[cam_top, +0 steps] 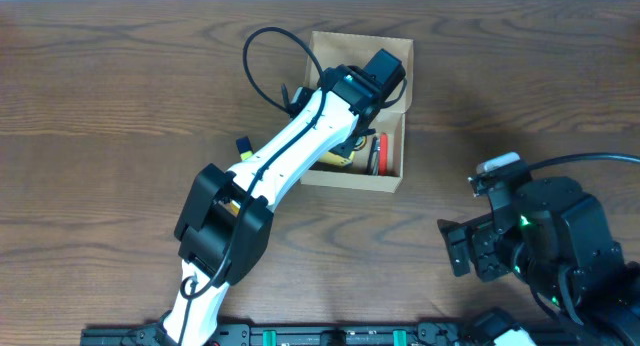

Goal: Pack container
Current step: 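Lower the correction tape into the box and open the left gripper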

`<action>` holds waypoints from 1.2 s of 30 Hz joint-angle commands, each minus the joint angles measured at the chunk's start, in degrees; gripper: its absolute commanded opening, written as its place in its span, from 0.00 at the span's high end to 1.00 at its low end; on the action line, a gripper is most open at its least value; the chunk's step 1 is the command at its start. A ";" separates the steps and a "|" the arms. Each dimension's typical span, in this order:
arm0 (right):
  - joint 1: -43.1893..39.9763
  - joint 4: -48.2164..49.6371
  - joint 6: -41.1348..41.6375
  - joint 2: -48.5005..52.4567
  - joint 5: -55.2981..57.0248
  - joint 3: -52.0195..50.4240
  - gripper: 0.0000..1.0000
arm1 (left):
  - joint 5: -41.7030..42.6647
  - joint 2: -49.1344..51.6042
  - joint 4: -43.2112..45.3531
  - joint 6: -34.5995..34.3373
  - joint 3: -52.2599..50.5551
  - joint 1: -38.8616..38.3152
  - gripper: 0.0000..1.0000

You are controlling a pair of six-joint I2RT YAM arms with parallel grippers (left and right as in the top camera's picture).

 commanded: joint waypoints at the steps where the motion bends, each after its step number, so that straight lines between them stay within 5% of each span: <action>1: -0.31 -0.04 -0.22 0.02 0.37 0.04 0.01 | -3.76 0.20 -1.46 -1.79 -0.02 0.04 0.94; 36: -0.31 -0.02 -0.22 0.02 0.37 0.04 0.01 | -4.81 6.91 8.46 -1.84 -0.02 0.33 0.92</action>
